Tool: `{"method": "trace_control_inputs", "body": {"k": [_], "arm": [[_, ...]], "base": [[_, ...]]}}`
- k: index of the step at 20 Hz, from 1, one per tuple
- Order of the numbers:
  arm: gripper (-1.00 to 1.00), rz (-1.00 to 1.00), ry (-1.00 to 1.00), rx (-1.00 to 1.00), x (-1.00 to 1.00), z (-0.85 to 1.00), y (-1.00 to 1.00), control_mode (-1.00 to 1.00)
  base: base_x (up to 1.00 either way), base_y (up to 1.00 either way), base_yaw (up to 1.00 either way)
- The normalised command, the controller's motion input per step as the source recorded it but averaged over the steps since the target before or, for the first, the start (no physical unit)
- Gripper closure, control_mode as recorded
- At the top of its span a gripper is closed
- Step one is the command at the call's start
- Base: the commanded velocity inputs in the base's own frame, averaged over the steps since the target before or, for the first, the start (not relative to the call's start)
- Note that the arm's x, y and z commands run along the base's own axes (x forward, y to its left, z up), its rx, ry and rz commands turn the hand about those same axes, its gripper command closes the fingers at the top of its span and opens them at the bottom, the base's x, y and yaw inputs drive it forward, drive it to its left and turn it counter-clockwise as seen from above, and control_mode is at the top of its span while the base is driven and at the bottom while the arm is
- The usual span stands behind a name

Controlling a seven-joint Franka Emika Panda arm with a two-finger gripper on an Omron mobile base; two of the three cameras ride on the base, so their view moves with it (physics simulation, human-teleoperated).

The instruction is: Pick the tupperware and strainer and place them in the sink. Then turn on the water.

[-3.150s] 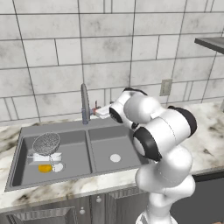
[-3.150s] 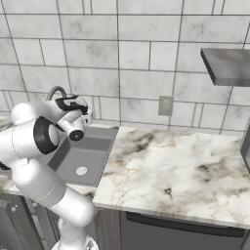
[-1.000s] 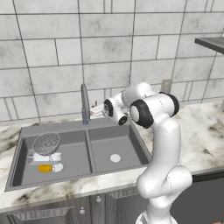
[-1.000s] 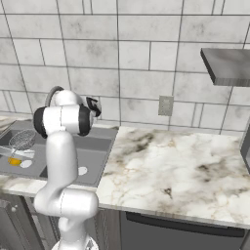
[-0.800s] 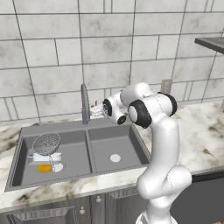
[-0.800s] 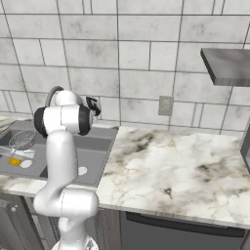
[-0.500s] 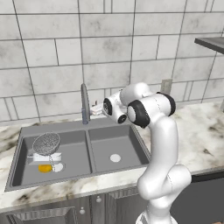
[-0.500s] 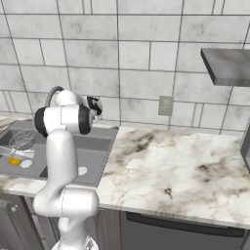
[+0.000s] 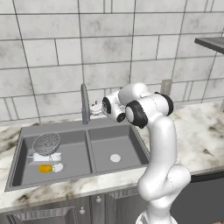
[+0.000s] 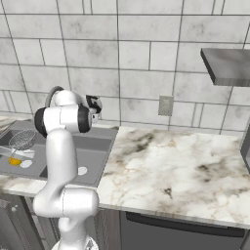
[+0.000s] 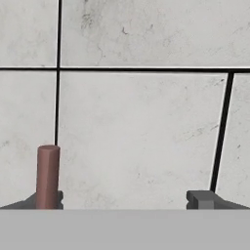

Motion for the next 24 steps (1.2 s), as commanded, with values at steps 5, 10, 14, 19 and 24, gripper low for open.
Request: {"method": "trace_control_inputs", "body": {"k": [5,10,14,19,24], "arm": [[-1.00,-0.03,0.00,0.00,0.00,-0.03,-0.19,-1.00],[-1.00,-0.08,0.00,0.00,0.00,-0.07,-0.37,-1.00],[-1.00,-0.12,0.00,0.05,0.00,-0.09,-0.51,-1.00],[-1.00,-0.13,0.00,0.07,0.00,-0.11,-0.61,-1.00],[-1.00,-0.13,0.00,0.07,0.00,-0.10,-0.63,-1.00]], "base": [[0.00,0.00,0.00],[0.00,0.00,0.00],[0.00,0.00,0.00],[0.00,0.00,0.00],[0.00,0.00,0.00]]}}
